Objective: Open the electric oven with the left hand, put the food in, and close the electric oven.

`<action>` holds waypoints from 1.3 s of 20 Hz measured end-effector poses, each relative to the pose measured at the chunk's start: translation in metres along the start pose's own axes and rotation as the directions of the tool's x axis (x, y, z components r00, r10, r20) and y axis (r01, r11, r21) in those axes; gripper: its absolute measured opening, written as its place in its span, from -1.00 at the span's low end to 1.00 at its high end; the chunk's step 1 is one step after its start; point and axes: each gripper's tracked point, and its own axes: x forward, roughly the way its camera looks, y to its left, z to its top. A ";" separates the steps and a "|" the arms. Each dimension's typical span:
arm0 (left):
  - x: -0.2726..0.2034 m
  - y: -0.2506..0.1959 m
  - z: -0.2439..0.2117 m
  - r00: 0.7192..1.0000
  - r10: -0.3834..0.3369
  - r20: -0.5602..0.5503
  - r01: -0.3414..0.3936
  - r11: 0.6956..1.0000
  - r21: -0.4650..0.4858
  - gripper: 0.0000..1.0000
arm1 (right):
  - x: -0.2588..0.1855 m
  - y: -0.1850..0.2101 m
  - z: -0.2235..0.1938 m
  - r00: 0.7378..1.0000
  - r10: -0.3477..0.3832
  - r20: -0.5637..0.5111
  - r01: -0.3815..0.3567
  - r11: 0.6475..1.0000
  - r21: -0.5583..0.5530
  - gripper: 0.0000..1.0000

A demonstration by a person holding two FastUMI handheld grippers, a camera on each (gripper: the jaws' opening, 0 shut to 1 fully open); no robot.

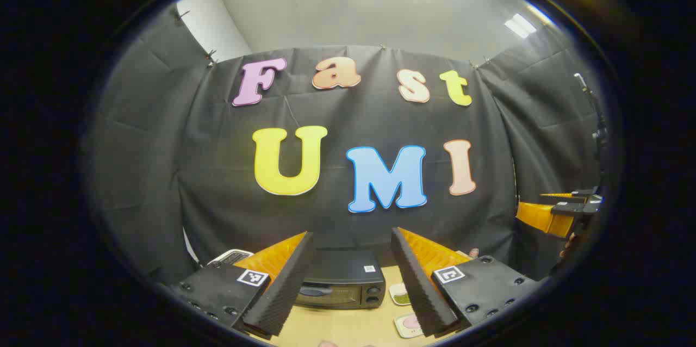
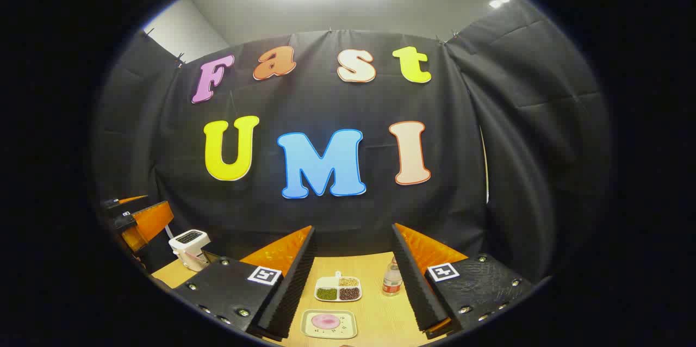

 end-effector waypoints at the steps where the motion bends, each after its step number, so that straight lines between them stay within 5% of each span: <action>1: 0.000 0.000 0.000 1.000 -0.003 0.000 0.003 1.000 0.002 0.97 | 0.000 -0.002 0.001 1.000 -0.007 0.001 0.007 1.000 -0.002 0.65; 17: 0.008 0.016 -0.014 1.000 -0.009 -0.029 0.009 1.000 -0.006 0.89 | 0.002 -0.006 -0.012 0.999 -0.041 -0.015 0.041 0.999 -0.003 0.65; 26: 0.069 0.053 -0.122 0.962 -0.003 -0.271 0.009 1.000 0.021 0.97 | 0.022 -0.006 -0.048 0.995 -0.062 -0.082 0.060 0.998 -0.024 0.65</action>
